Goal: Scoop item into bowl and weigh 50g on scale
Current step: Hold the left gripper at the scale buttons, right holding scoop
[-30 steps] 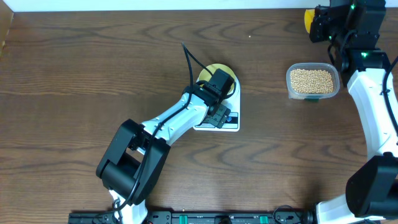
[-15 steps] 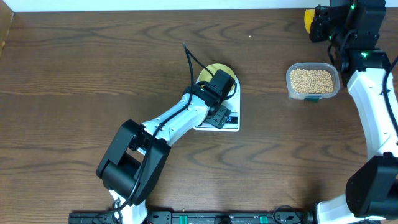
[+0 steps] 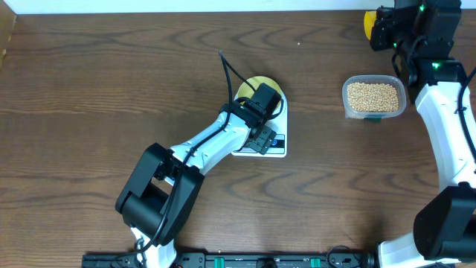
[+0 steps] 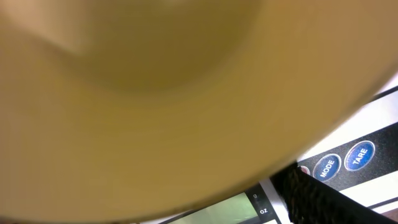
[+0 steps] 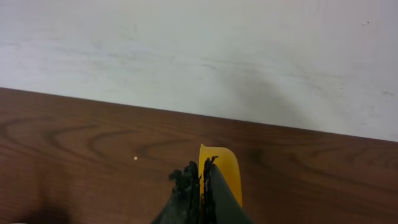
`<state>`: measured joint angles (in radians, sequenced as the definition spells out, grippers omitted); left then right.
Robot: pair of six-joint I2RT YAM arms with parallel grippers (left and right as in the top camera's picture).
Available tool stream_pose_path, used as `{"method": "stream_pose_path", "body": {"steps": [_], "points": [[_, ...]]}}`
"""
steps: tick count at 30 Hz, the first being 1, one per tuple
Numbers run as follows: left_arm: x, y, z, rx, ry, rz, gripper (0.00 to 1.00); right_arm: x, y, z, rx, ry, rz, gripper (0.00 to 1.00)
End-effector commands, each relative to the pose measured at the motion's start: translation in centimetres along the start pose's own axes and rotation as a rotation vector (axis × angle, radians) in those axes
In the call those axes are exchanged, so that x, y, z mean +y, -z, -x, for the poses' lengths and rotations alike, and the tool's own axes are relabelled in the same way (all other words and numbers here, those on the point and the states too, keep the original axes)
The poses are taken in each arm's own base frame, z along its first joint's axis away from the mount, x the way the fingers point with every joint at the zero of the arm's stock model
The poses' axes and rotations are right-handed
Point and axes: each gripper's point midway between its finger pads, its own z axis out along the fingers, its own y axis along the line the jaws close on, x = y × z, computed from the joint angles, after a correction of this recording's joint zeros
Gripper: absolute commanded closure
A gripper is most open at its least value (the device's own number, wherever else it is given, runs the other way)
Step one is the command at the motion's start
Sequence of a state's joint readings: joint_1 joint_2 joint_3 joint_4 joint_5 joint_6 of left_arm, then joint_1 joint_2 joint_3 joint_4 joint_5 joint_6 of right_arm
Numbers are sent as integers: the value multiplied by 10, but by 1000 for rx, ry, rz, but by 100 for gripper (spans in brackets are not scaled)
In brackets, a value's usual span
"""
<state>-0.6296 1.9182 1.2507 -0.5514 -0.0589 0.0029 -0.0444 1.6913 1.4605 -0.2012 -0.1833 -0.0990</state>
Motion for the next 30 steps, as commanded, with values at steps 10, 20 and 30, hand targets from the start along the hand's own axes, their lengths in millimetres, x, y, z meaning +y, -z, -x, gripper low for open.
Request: {"method": "stream_pose_path", "body": {"steps": [10,20,30], "points": [[-5,-7,-4,20,-15,5,12,4,6,14,-32,12,7,99],[-5,-8,-4,18,-15,5,13,4,6,14,-32,12,7,99],[-5,-11,-7,19,-15,4,13,5,6,14,-32,12,14,99]]}}
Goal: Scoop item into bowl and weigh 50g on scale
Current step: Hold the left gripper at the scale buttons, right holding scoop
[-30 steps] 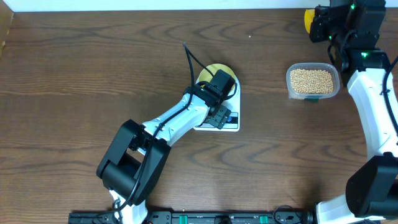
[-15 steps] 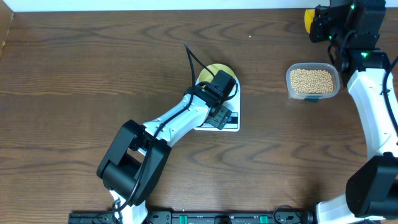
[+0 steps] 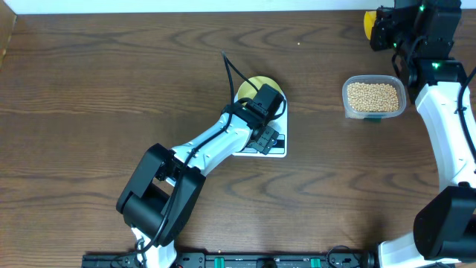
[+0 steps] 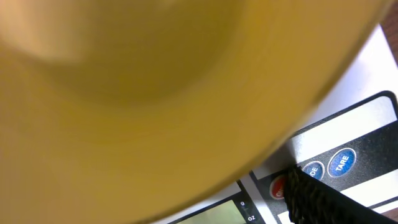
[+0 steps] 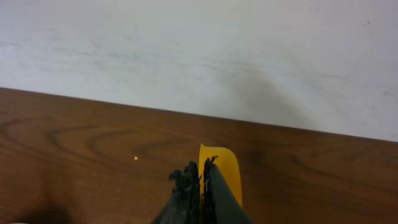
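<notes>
A yellow bowl (image 3: 250, 85) sits on the white scale (image 3: 277, 152) mid-table, mostly hidden under my left arm. The bowl (image 4: 137, 81) fills the left wrist view. Only one black fingertip (image 4: 306, 191) of my left gripper (image 3: 266, 139) shows, lying over the scale's red button and the edge of MODE, beside TARE (image 4: 342, 163). Whether that gripper is open or shut is hidden. At the far right corner my right gripper (image 5: 202, 169) is shut on an orange-yellow scoop (image 5: 222, 171), also seen as the scoop (image 3: 369, 20) from overhead.
A clear tub of pale beans (image 3: 374, 97) stands at the right, just below the right gripper. A white wall (image 5: 199, 56) rises behind the table's far edge. The scale's display (image 4: 217, 214) is partly visible under the bowl.
My left gripper has shifted slightly over the scale's panel: its fingertip was beside MODE and now covers the red button and part of MODE. The right arm and scoop have not moved.
</notes>
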`<state>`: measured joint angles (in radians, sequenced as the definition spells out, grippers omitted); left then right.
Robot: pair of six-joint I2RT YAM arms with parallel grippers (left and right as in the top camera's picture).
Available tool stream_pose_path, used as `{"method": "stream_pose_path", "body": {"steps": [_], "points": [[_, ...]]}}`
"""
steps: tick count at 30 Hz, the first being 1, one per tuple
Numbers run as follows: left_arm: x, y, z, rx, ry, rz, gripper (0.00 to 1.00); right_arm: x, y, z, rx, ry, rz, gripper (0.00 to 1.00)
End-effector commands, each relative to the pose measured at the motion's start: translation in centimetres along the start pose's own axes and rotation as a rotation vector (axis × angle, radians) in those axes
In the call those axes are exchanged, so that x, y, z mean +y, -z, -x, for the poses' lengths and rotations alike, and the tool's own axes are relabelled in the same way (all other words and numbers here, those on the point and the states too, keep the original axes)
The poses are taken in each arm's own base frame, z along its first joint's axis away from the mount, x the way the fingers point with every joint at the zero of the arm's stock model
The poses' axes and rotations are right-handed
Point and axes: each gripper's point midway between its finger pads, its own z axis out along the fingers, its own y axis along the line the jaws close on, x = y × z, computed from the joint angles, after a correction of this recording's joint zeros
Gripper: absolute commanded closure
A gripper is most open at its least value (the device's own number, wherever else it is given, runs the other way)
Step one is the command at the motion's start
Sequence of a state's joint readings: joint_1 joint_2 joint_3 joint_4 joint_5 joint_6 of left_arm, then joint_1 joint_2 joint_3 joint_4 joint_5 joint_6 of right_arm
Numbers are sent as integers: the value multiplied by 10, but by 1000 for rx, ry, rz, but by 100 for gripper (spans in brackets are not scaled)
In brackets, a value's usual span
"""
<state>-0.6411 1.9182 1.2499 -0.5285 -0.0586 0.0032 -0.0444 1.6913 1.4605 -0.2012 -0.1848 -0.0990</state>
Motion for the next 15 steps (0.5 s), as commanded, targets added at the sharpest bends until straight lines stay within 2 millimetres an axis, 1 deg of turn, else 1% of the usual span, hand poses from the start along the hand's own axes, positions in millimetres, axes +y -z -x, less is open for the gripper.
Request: {"method": "stream_pose_path", "body": {"steps": [1,9,15], "points": [[0,-11,-13,42,-6,9,13,5,6,14,-32,12,12,99],[0,-10,-14,47,-7,9,12,5,6,14,-32,12,12,99],[1,0,-9,21,-3,8,12,5,6,14,-32,12,12,99]]}}
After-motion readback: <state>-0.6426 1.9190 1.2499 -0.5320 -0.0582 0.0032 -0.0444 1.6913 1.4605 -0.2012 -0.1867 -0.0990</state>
